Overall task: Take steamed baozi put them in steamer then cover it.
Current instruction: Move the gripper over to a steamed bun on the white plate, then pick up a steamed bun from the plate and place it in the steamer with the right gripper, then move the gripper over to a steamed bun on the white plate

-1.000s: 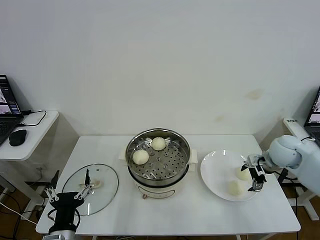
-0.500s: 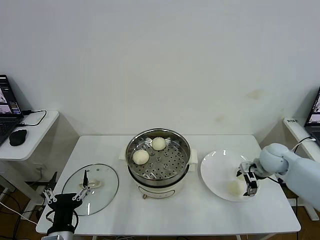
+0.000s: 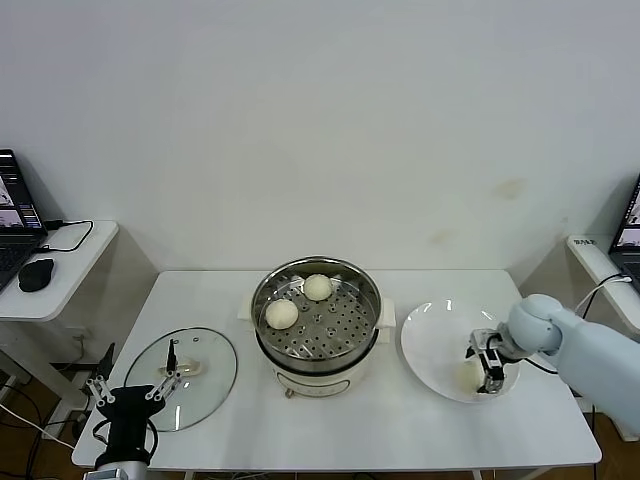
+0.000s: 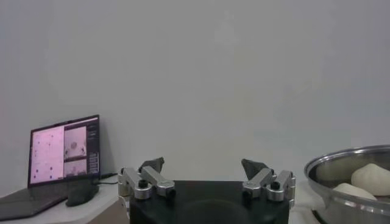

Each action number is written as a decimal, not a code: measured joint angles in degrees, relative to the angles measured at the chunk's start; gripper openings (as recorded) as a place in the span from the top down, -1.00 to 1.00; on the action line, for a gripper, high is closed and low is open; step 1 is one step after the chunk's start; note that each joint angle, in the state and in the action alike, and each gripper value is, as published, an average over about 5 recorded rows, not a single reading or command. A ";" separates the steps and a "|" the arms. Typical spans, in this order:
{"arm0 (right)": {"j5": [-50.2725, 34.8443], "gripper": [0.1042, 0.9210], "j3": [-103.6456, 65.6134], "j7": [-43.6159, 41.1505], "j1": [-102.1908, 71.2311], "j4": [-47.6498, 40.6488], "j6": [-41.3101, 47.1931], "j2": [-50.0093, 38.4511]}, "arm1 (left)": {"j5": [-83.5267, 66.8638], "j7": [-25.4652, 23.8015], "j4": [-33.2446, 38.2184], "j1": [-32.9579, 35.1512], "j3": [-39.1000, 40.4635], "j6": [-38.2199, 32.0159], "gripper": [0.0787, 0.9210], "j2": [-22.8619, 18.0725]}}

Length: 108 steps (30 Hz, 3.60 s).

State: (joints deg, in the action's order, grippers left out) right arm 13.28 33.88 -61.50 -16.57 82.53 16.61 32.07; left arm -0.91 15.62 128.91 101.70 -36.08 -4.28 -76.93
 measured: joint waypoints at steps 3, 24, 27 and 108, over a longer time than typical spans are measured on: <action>0.04 -0.36 -0.14 0.06 -0.04 -0.37 0.05 0.37 | 0.02 0.01 0.01 0.01 0.01 0.00 -0.77 -0.04; -6.28 -0.20 4.85 -2.63 12.58 3.23 1.74 -3.45 | -0.54 0.06 0.57 -0.24 0.04 -0.32 -0.77 0.47; -8.47 -0.20 7.35 -3.07 17.85 4.06 2.17 -3.65 | -0.79 0.06 0.73 -0.24 0.03 -0.40 -0.77 0.70; -10.52 -0.76 38.26 2.32 51.97 6.91 -28.84 26.33 | -2.83 0.10 2.08 -2.79 -2.70 -0.27 -0.77 -0.44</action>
State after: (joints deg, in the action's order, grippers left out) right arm 2.75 72.14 -59.18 35.40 89.44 -12.23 58.40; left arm -3.74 15.73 131.00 98.90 -38.78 -4.55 -77.36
